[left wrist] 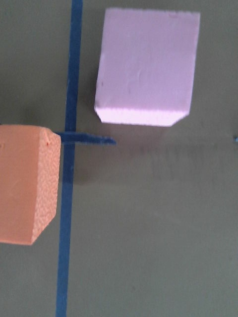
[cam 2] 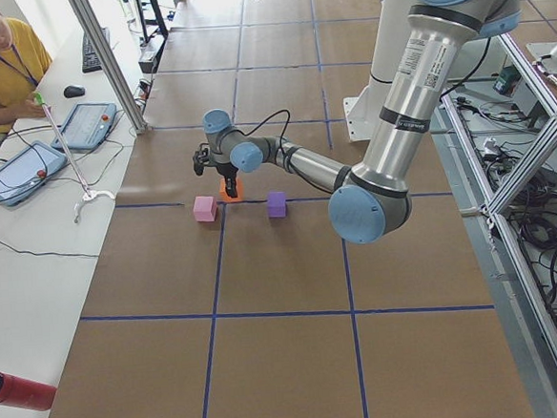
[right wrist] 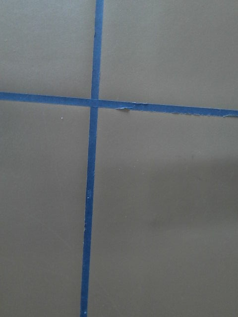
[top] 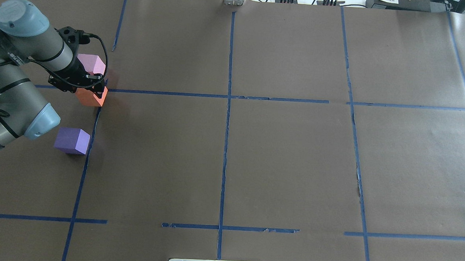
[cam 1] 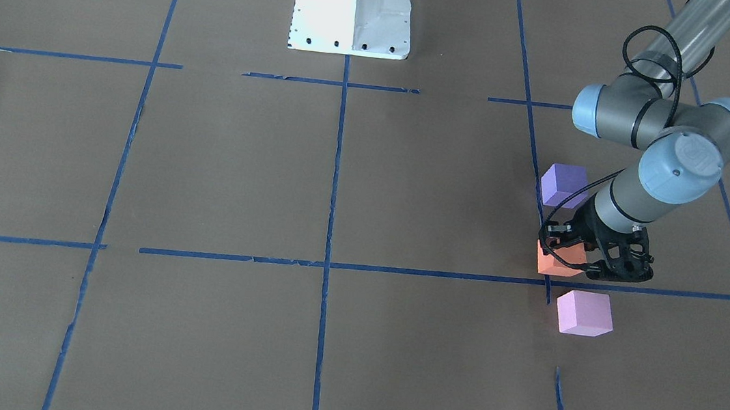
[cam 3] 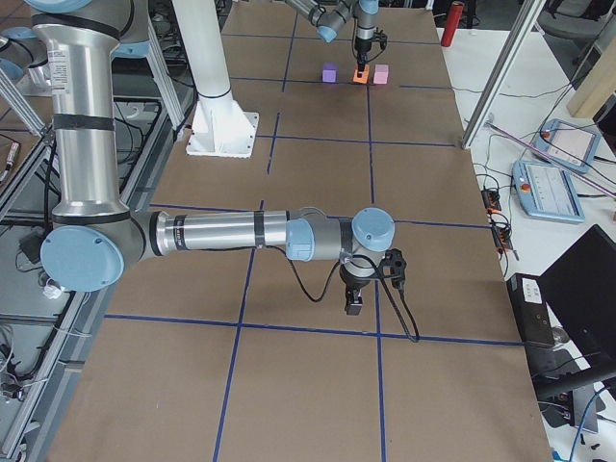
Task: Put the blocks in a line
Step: 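Carry the orange cube with the left gripper between the pink and purple cubes, then release the orange cube and withdraw the left arm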
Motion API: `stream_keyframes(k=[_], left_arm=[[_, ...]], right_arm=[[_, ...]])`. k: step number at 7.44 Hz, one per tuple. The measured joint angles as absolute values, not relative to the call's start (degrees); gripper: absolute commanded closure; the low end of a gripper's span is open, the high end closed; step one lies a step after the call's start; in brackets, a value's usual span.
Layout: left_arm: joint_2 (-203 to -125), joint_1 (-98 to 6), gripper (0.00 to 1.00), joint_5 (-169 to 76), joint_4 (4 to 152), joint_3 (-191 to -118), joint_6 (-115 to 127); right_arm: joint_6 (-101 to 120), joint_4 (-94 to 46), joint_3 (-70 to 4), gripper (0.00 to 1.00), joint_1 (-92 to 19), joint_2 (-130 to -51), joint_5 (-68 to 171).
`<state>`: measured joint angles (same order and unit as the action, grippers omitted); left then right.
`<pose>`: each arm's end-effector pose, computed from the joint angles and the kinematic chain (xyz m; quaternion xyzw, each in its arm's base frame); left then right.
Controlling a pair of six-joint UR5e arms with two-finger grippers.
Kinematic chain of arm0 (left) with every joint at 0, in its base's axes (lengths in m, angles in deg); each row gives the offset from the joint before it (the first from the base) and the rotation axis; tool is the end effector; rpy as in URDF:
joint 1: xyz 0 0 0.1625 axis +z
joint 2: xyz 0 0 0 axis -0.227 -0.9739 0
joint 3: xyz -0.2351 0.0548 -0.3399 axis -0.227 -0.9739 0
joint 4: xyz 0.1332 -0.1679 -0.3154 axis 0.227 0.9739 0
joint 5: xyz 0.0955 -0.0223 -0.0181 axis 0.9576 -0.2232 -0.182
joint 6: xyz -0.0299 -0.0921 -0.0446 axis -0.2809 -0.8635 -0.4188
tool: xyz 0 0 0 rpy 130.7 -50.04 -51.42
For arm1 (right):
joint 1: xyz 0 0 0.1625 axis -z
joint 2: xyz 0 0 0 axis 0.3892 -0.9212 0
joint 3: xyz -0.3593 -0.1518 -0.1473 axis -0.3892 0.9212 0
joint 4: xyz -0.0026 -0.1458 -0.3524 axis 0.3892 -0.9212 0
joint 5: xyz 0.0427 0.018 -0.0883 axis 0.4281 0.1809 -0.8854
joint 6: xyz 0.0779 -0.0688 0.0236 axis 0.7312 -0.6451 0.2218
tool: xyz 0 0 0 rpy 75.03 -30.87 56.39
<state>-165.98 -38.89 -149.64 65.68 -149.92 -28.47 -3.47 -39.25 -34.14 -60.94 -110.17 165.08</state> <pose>0.3260 -0.5360 0.4626 -0.0055 0.3879 -0.0094 0.9216 0.0059 -0.4661 0.6207 -0.0140 -0.3955 -0.0295 0.9179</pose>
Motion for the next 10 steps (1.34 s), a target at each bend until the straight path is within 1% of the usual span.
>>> stream_keyframes(k=[1, 2, 3, 6, 8, 10], left_arm=[[-164.96, -38.87, 0.62, -149.71, 65.76, -149.93, -27.5], [-164.26, -38.82, 0.09, -149.72, 65.84, -149.9, -27.0], [-163.61, -38.75, 0.0, -149.63, 65.96, -149.85, -26.9], [-162.91, -39.39, 0.0, -150.68, 65.91, -151.0, -27.35], [-162.59, -44.19, 0.0, -152.75, 64.48, -153.83, -26.11], [-162.63, -51.46, 0.0, -153.14, 55.63, -156.7, -13.34]], right_arm=[[-3.47, -39.25, -34.14, 0.0, -60.94, -110.17, 165.08], [-3.47, -39.25, -34.14, 0.0, -60.94, -110.16, 165.08], [-3.46, -39.25, -34.14, 0.0, -60.94, -110.17, 165.08], [-3.47, -39.25, -34.09, 0.0, -60.94, -110.17, 165.08], [-3.47, -39.25, -34.09, 0.0, -60.94, -110.17, 165.08], [-3.47, -39.25, -34.11, 0.0, -60.94, -110.17, 165.08]])
